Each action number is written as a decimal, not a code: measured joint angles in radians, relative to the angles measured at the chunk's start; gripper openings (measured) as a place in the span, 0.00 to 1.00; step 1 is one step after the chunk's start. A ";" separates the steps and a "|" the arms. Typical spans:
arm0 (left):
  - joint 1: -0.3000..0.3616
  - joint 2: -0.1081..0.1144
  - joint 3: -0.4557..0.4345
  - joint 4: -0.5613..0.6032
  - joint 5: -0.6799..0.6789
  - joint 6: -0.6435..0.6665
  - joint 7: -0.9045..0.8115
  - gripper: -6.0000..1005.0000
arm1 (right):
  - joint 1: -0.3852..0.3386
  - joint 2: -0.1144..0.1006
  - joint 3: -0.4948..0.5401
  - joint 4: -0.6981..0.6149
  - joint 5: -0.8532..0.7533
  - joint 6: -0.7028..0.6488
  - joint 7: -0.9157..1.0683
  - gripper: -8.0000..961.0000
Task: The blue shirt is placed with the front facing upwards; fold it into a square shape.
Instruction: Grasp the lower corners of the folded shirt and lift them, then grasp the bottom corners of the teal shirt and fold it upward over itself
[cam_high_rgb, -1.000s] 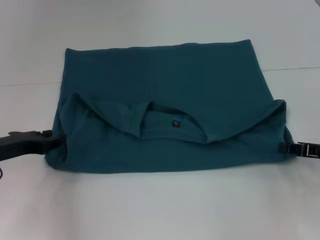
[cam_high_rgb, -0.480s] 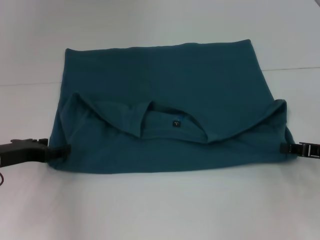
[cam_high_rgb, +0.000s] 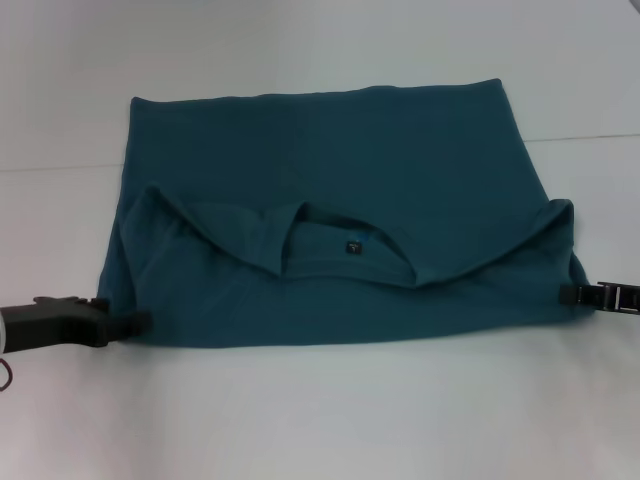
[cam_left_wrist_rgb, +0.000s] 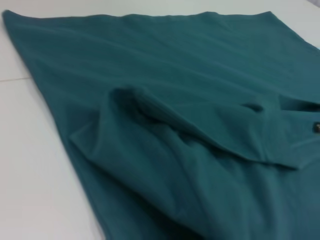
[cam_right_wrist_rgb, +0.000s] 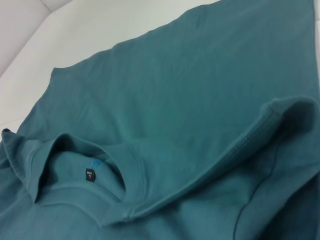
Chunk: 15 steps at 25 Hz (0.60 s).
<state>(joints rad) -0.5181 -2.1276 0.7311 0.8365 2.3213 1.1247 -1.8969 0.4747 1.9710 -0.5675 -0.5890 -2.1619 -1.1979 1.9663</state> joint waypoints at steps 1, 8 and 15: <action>0.000 0.000 0.001 0.000 0.001 0.006 0.001 0.75 | 0.001 0.000 0.000 0.000 0.000 0.000 0.000 0.04; -0.005 0.001 0.010 0.001 0.017 0.026 0.015 0.74 | 0.004 0.000 0.000 -0.001 -0.001 0.000 0.000 0.04; -0.007 0.001 0.032 0.001 0.028 0.046 0.038 0.73 | 0.002 0.000 0.000 0.000 -0.001 0.000 0.000 0.04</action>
<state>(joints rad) -0.5254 -2.1269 0.7630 0.8376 2.3496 1.1706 -1.8594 0.4772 1.9711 -0.5675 -0.5895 -2.1628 -1.1975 1.9666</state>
